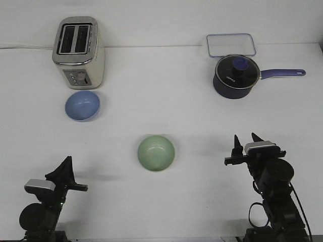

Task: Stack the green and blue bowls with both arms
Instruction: 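Reach the left gripper forward to the light blue bowl's rim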

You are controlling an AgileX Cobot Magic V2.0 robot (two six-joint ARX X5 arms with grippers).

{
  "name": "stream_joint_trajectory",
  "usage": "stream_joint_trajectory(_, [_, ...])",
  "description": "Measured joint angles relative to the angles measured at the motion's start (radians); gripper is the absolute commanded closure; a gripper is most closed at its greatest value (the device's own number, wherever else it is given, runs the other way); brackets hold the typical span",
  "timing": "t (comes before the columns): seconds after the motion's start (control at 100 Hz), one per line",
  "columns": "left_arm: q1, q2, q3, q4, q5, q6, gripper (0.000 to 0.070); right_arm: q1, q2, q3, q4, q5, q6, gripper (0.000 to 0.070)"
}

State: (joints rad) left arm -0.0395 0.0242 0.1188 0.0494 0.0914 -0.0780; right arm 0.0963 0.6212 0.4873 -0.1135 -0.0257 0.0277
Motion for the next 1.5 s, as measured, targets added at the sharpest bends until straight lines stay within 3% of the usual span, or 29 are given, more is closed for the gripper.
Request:
stream_joint_trajectory(0.22, [0.0, 0.175, 0.312, -0.188, -0.044, -0.015, 0.0688, 0.0, 0.0, 0.0, 0.0, 0.0, 0.0, 0.031])
stream_joint_trajectory(0.67, [0.0, 0.885, 1.058, -0.705, -0.044, -0.011, 0.0688, 0.0, 0.0, 0.0, 0.0, 0.0, 0.002, 0.031])
stream_joint_trajectory(0.78, [0.0, 1.016, 1.135, -0.788, -0.044, 0.019, 0.0688, 0.0, 0.0, 0.0, 0.0, 0.0, 0.002, 0.031])
stream_joint_trajectory(0.97, [0.0, 1.099, 1.141, -0.792, -0.044, 0.039, 0.0676, 0.0, 0.0, 0.0, 0.0, 0.0, 0.002, 0.031])
stream_joint_trajectory(1.02, [0.0, 1.104, 1.141, -0.792, -0.044, 0.038, 0.0622, 0.0, 0.0, 0.0, 0.0, 0.0, 0.002, 0.031])
stream_joint_trajectory(1.12, [0.0, 1.106, 1.141, -0.792, -0.044, 0.035, 0.0437, 0.0, 0.0, 0.0, 0.0, 0.0, 0.002, 0.031])
stream_joint_trajectory(1.25, [0.0, 1.106, 1.141, -0.794, -0.044, 0.035, 0.032, 0.0, 0.0, 0.0, 0.0, 0.0, 0.002, 0.031])
stream_joint_trajectory(1.35, [0.0, 1.106, 1.142, -0.811, -0.044, 0.035, 0.0142, 0.0, 0.0, 0.0, 0.0, 0.0, 0.002, 0.031])
stream_joint_trajectory(1.5, [0.0, 1.106, 1.142, -0.811, -0.044, 0.035, 0.0117, 0.0, 0.0, 0.0, 0.0, 0.0, 0.002, 0.031])
